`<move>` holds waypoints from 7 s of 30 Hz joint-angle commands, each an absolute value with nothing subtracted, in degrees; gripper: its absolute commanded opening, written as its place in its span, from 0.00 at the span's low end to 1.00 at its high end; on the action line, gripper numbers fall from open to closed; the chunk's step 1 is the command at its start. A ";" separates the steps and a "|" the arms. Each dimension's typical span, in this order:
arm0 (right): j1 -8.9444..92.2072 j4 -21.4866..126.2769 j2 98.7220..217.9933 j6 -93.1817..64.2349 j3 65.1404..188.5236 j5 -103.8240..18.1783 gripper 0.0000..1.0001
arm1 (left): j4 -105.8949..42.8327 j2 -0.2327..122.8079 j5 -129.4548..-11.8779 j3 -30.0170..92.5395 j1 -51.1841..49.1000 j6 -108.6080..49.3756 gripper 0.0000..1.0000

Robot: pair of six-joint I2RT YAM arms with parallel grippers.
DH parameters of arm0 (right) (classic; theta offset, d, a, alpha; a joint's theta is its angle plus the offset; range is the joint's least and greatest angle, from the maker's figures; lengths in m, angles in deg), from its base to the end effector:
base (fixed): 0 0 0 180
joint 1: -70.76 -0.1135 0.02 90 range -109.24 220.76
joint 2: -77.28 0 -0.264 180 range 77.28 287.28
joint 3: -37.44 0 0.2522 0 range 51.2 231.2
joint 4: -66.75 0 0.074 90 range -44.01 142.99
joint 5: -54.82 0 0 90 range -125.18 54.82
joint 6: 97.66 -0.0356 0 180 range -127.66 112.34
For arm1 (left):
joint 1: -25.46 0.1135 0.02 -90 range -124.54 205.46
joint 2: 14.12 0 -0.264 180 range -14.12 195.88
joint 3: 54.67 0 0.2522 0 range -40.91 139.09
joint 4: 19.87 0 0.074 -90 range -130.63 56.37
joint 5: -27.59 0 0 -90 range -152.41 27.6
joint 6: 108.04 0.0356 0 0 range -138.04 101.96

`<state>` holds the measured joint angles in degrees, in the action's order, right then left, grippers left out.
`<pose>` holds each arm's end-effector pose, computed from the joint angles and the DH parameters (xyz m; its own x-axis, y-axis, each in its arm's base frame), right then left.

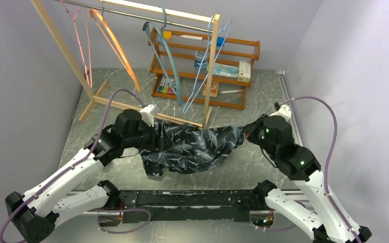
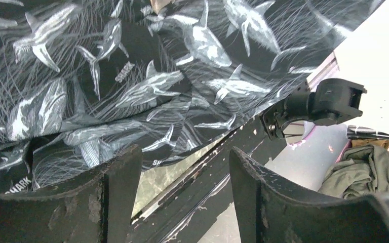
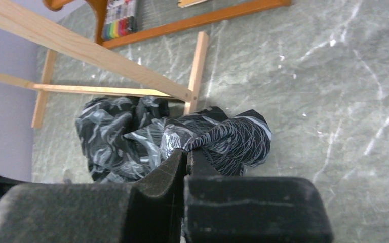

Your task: Place the shorts on the hanger

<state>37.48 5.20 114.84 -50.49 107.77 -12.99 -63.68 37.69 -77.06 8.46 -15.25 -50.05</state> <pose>0.1048 0.0527 0.3594 -0.4525 0.4560 -0.7664 0.1040 0.8805 0.4625 0.1424 -0.1344 0.3122 -0.7655 -0.0179 -0.6432 0.4564 0.6896 -0.5623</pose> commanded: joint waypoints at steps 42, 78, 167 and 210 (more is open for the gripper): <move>37.65 15.78 117.37 -44.74 116.84 -18.03 0.00 | -49.51 40.14 -70.22 -11.84 -24.07 19.47 0.55; 45.27 15.98 149.59 -35.20 122.42 -21.07 0.13 | -46.86 31.48 -64.80 -5.26 -24.61 6.90 0.09; -24.25 8.45 171.49 -45.86 110.17 -3.40 0.60 | -56.74 14.10 -47.68 -0.41 -24.42 -29.38 0.75; 3.14 15.39 138.04 -44.39 124.40 1.76 0.01 | -58.79 26.81 -54.17 14.62 -24.38 -38.53 0.72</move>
